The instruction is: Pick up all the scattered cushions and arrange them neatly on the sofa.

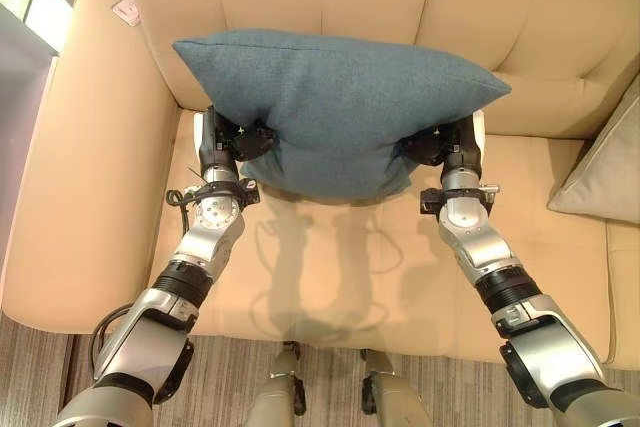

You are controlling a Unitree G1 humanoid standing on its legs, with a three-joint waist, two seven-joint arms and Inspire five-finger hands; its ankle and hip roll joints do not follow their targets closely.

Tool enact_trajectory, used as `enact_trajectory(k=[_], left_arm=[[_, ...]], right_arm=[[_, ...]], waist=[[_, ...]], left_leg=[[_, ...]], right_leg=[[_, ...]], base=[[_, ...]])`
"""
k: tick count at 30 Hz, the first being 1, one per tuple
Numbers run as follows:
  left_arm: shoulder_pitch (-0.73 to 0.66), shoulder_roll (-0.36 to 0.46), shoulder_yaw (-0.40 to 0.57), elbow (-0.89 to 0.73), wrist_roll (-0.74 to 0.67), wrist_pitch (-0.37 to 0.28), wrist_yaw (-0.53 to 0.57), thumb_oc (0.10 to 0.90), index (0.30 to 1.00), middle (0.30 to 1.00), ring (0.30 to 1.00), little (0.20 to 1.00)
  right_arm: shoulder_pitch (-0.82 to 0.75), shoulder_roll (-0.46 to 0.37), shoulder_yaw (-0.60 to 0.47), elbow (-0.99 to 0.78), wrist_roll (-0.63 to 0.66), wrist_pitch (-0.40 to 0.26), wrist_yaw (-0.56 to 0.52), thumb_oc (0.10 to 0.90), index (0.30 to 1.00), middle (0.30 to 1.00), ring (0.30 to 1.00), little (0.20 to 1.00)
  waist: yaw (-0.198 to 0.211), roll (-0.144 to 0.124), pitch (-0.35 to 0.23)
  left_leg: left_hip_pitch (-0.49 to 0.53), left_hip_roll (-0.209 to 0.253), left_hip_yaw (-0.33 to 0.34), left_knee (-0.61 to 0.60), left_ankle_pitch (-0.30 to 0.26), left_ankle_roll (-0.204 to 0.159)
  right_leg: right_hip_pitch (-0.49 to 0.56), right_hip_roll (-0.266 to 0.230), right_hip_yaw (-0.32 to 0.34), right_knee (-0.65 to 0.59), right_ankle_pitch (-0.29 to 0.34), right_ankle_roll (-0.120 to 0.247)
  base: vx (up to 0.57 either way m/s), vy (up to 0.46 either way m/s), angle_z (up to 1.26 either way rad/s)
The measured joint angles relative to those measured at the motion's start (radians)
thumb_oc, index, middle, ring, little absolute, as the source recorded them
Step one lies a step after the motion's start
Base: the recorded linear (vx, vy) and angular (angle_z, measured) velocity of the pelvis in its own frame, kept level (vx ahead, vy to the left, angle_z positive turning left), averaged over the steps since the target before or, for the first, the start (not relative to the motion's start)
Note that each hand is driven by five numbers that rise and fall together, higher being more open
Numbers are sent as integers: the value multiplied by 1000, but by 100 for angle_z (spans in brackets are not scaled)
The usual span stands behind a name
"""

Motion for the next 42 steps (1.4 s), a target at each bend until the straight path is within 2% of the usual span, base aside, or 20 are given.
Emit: enact_trajectory(k=[4, 5, 6, 7, 8, 10, 14, 18, 21, 23, 32, 37, 40, 42], left_arm=[[-30, 7, 4, 1, 0, -44, 0, 400, 300, 300, 300, 300], [-40, 7, 3, 5, 0, -51, 0, 489, 434, 434, 434, 434], [-68, 9, 2, 20, 0, -56, 0, 800, 900, 900, 900, 900], [-93, 9, -5, 43, 0, -57, 0, 800, 900, 900, 900, 900], [-124, 9, -8, 67, 0, -57, 0, 800, 900, 900, 900, 900], [-173, 14, -22, 116, 5, -57, 0, 800, 900, 900, 900, 900], [-239, 28, -51, 156, 38, -56, 11, 800, 900, 900, 900, 900], [-296, 3, -58, 221, 52, -53, 38, 800, 900, 900, 900, 900], [-316, -8, -58, 228, 52, -52, 47, 800, 900, 900, 900, 900], [-347, -2, -54, 274, 51, -48, 49, 800, 900, 900, 900, 900], [-346, 49, -48, 282, 36, -27, 9, 800, 900, 900, 900, 900], [-237, 107, 24, 193, 32, -23, -7, 800, 900, 900, 900, 900], [-99, 133, 78, 78, 43, -26, -14, 800, 900, 900, 900, 900], [66, 128, 161, -105, 65, -28, -28, 800, 900, 900, 900, 900]], right_arm=[[-45, -12, -2, 0, -1, -29, -16, 400, 300, 300, 300, 300], [-53, -17, -1, 0, -1, -30, -17, 400, 300, 300, 300, 300], [-68, -28, 0, 1, -5, -30, -24, 400, 300, 300, 300, 300], [-78, -34, 1, 3, -10, -30, -31, 499, 448, 448, 448, 448], [-91, -37, 3, 4, -14, -30, -39, 695, 742, 742, 742, 742], [-118, -37, 18, 33, -42, -30, -62, 800, 900, 900, 900, 900], [-155, -37, 26, 67, -94, -30, -106, 800, 900, 900, 900, 900], [-231, -19, 43, 162, -112, -23, -161, 800, 900, 900, 900, 900], [-261, -19, 41, 169, -112, -18, -189, 800, 900, 900, 900, 900], [-305, -24, 34, 243, -104, -1, -194, 800, 900, 900, 900, 900], [-297, -72, 25, 273, -36, 18, -178, 800, 900, 900, 900, 900], [-190, -147, -74, 245, 0, 14, -136, 800, 900, 900, 900, 900], [-51, -168, -152, 168, -1, 14, -109, 800, 900, 900, 900, 900], [117, -167, -216, -1, -19, 8, -86, 800, 900, 900, 900, 900]], waist=[[0, 1, 11], [0, 2, 13], [1, 2, 13], [2, 4, 15], [1, 4, 16], [0, 4, 16], [0, 4, 18], [-1, 4, 18], [-2, 4, 18], [-3, 4, 18], [-1, 4, 18], [-1, 2, 19], [-2, -2, 21], [-5, -5, 23]], left_leg=[[-53, 2, -11, 0, 10, -8], [-60, 2, -13, 0, 10, -8], [-74, 2, -14, 0, 13, -8], [-78, 2, -15, 0, 14, -8], [-81, 2, -16, 0, 14, -8], [-85, 3, -16, 0, 14, -8], [-91, 3, -17, 0, 14, -8], [-92, 3, -18, 0, 14, -8], [-92, 3, -18, 0, 14, -8], [-92, 3, -19, 0, 14, -9], [-86, 3, -30, 0, 17, -12], [-41, 3, -33, 0, 18, -12], [2, 3, -32, 0, 18, -12], [29, 3, -31, 0, 17, -12]], right_leg=[[-50, 4, -2, 0, 6, -1], [-56, 3, -4, 0, 7, -1], [-68, 3, -5, 0, 8, -2], [-71, 3, -6, 0, 8, -2], [-74, 3, -8, 0, 8, -2], [-78, 3, -8, 0, 8, -2], [-84, 3, -13, 0, 8, -2], [-84, 3, -20, 0, 8, -2], [-84, 3, -22, 1, 8, -2], [-83, 3, -24, 1, 8, -2], [-71, 2, -31, 1, 8, -2], [-24, 2, -47, 1, 6, 0], [18, 2, -50, 1, 3, 5], [46, 1, -51, 0, -5, 15]], base=[[-9, -18, 4], [-20, -19, 3], [-15, -18, 3], [0, 0, 0], [0, 0, 0], [0, 0, 0], [-17, -7, 0], [0, 0, 0], [-22, -2, 1], [0, 0, 0], [-2, 0, 2], [4, -7, 5], [56, -18, 1], [52, -18, 2]])
